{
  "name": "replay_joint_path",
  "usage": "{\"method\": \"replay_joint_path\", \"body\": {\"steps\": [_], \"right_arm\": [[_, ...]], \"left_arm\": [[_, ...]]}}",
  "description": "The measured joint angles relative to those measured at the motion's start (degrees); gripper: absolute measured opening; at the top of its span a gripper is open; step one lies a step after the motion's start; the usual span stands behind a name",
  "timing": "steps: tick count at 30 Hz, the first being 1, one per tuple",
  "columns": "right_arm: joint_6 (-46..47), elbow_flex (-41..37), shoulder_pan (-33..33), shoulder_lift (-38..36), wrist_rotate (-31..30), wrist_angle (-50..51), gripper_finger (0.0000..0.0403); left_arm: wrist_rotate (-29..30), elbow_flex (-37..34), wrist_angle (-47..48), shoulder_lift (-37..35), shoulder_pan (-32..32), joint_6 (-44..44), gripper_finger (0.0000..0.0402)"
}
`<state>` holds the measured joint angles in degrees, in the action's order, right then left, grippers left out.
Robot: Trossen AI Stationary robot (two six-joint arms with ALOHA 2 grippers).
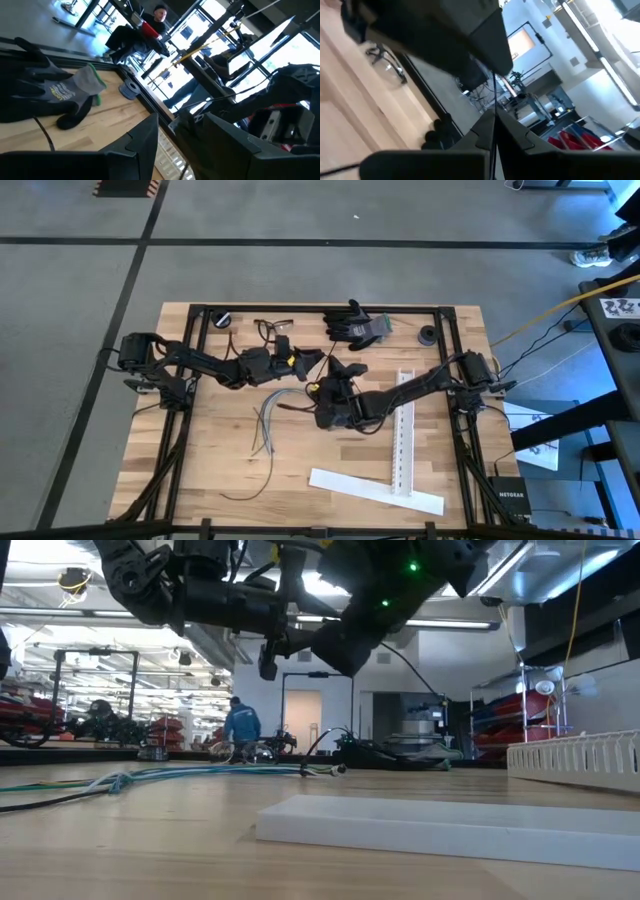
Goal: Ziptie cables
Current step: Wrap the cable wires with the black zip tie
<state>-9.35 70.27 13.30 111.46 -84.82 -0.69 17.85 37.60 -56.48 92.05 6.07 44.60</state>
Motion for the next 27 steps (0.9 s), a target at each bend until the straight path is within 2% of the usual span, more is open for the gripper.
{"method": "replay_joint_path", "body": {"steps": [7,11,13,15,23,27], "right_arm": [[-0.1,0.4,-0.3,0.1,0.3,-0.2,0.0],[-0.1,0.4,-0.6,0.1,4.9,-3.4,0.0],[-0.1,0.4,-0.7,0.2,5.5,-4.7,0.0],[0.0,0.4,-0.7,0.2,5.5,-6.0,0.0],[0.0,0.4,0.2,-0.3,6.9,-6.6,0.0005],[1.1,0.4,1.5,-3.8,12.3,-5.4,0.0035]], "left_arm": [[0.0,0.0,0.0,0.0,0.0,-2.9,0.0127],[0.9,0.0,-0.1,0.0,0.0,-4.9,0.0069],[1.0,0.0,-0.2,0.0,0.0,-7.2,0.0028],[0.9,0.0,-0.5,-0.1,0.0,-9.4,0.0009],[0.9,0.0,0.1,-0.1,-0.6,-20.8,0.0001],[0.8,0.0,0.8,-0.1,-1.4,-26.7,0.0001]]}}
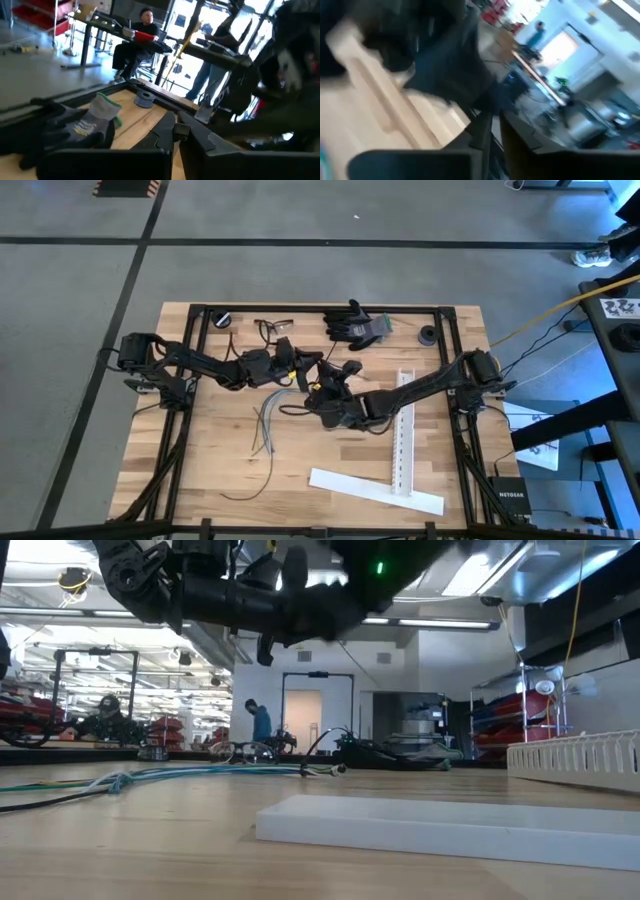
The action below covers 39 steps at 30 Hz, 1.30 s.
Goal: Ziptie cables
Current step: Wrap the cable wires with the black zip tie
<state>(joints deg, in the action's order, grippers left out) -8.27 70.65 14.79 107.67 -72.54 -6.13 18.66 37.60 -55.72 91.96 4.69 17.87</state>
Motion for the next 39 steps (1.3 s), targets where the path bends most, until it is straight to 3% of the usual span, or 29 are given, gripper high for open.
{"method": "replay_joint_path", "body": {"steps": [7,13,20,26,32,39], "right_arm": [[9.6,0.0,3.0,-11.7,15.6,16.4,0.0104],[20.1,0.0,3.3,-20.1,33.0,36.7,0.0126],[26.2,-0.8,3.3,-21.4,37.8,53.7,0.0127],[23.1,-7.6,3.2,-21.2,41.7,49.5,0.0127],[17.1,-13.7,2.9,-21.2,48.9,36.1,0.0127],[7.9,-14.2,-1.6,-21.2,63.6,20.7,0.0127]], "left_arm": [[-0.5,0.0,4.0,-0.1,-2.0,-6.9,0.0],[-0.8,0.0,4.2,-0.7,-4.0,-11.1,0.0],[-5.1,0.0,4.3,-3.6,-7.0,-16.7,0.0],[-10.1,0.0,5.4,-7.2,-9.7,-20.7,0.0],[-12.3,0.0,12.5,-11.2,-11.7,-23.0,0.0],[-12.6,0.0,15.2,-12.9,-13.5,-23.1,0.0]]}}
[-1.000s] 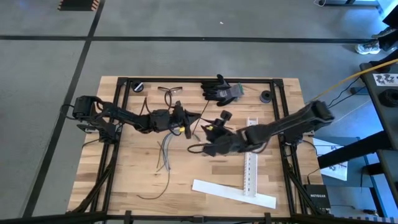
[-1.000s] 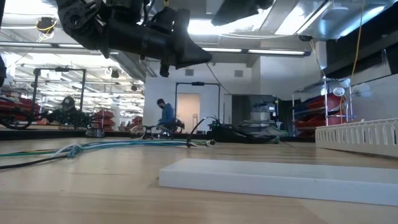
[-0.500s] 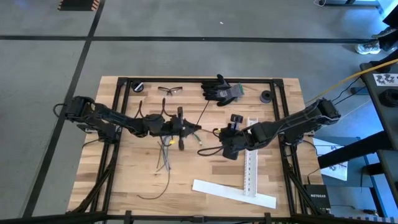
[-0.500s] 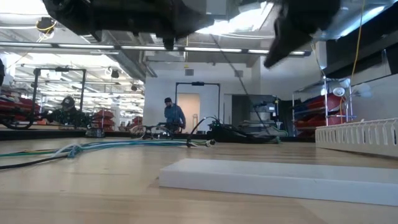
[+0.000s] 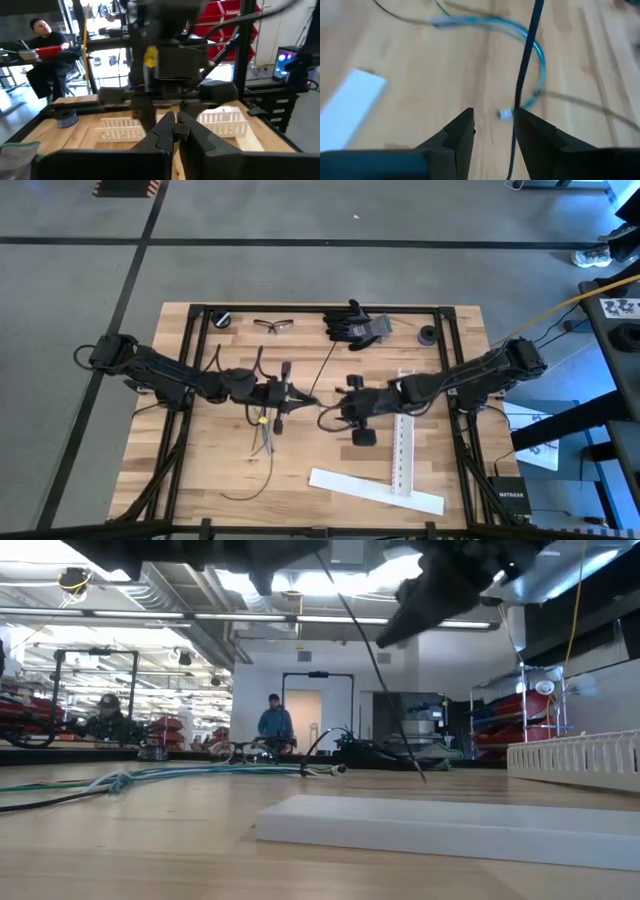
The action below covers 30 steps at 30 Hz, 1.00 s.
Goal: Ziptie cables
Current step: Wrap the cable wires with the black zip tie
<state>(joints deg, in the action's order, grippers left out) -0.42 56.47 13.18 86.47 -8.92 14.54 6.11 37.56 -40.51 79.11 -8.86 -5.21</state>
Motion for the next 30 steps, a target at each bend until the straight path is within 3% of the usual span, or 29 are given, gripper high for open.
{"method": "replay_joint_path", "body": {"steps": [4,10,15,23,30], "right_arm": [[-1.6,0.0,-3.7,0.0,3.2,-0.1,0.0127],[-1.8,0.1,-7.3,1.4,14.9,-4.4,0.0127],[-2.9,0.1,-7.6,1.8,16.7,-5.2,0.0106],[-5.3,0.0,-7.6,1.9,17.5,-5.0,0.0007],[-5.6,0.0,-7.6,1.9,14.0,-5.0,0.0002]], "left_arm": [[0.0,0.0,0.2,0.0,-0.7,-0.8,0.0],[0.0,0.0,0.1,0.0,-0.9,-1.2,0.0],[0.0,0.0,0.6,0.0,-0.9,-1.4,0.0],[0.0,0.0,1.0,0.0,-0.9,-1.5,0.0],[3.4,0.0,1.0,0.0,-0.9,0.2,0.0009]]}}
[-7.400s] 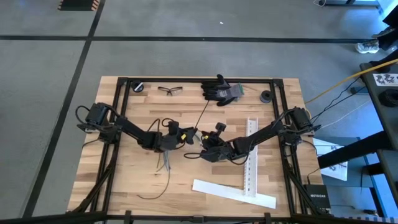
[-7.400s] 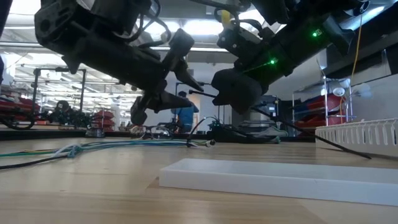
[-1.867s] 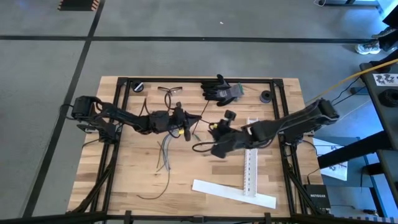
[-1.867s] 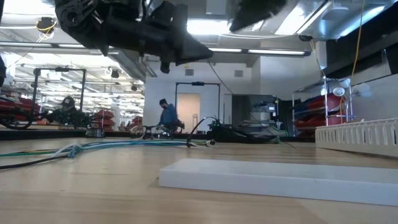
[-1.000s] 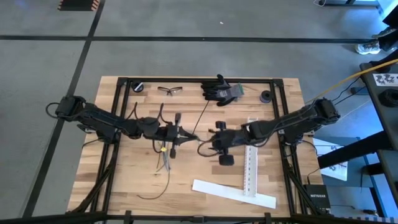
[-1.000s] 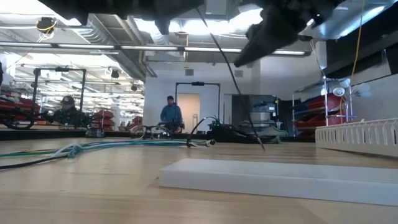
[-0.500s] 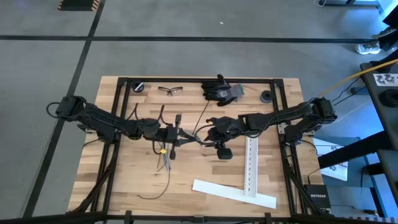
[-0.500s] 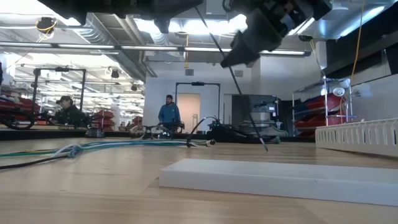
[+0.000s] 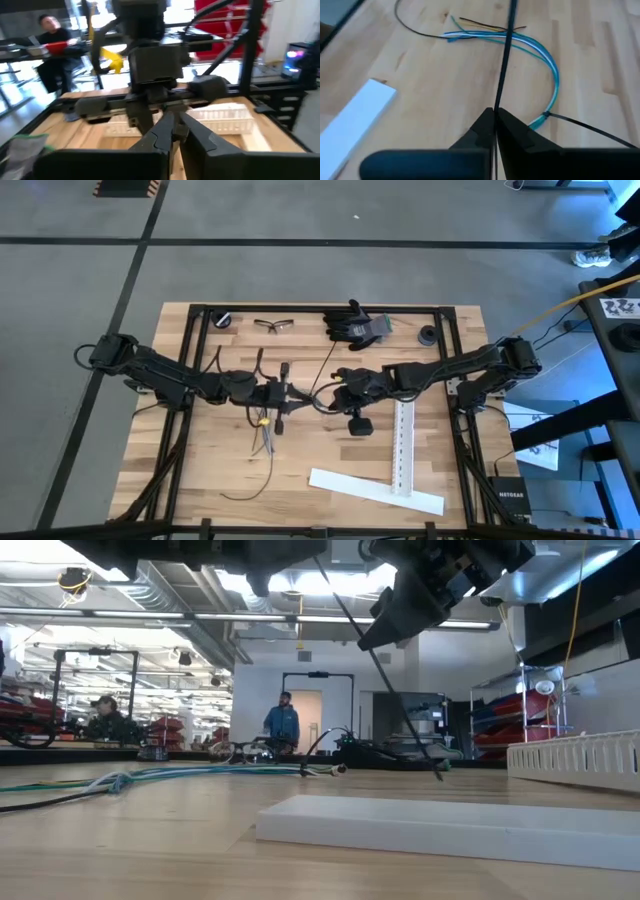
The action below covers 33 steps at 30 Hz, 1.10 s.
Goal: Ziptie cables
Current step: Wrap the cable wires with the black zip tie
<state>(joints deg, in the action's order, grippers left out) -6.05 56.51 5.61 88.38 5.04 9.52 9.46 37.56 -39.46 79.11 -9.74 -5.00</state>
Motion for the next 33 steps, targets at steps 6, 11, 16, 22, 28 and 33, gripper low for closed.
{"method": "replay_joint_path", "body": {"steps": [6,11,16,22,28,33], "right_arm": [[0.0,0.0,0.0,0.0,-1.7,0.1,0.0],[-0.2,0.0,0.0,-0.5,-5.7,0.6,0.0],[-0.5,0.0,0.0,-1.0,-8.7,-0.1,0.0],[-0.4,0.0,0.0,-1.0,-10.1,-5.9,0.0],[2.8,0.0,0.0,-1.1,-10.1,-9.3,0.0],[5.7,0.0,0.0,-0.4,-10.1,-9.9,0.0]], "left_arm": [[4.1,0.4,1.1,-0.1,0.0,1.0,0.007],[7.6,3.6,12.5,-4.7,-0.1,1.3,0.013],[10.9,4.5,27.5,-13.1,-0.1,6.8,0.0159],[11.3,-1.6,23.4,-15.9,-0.1,13.1,0.0159],[11.3,-8.5,-1.4,-10.2,-0.1,15.2,0.0147],[9.0,-8.6,-11.7,-4.6,0.0,14.4,0.0145]]}}
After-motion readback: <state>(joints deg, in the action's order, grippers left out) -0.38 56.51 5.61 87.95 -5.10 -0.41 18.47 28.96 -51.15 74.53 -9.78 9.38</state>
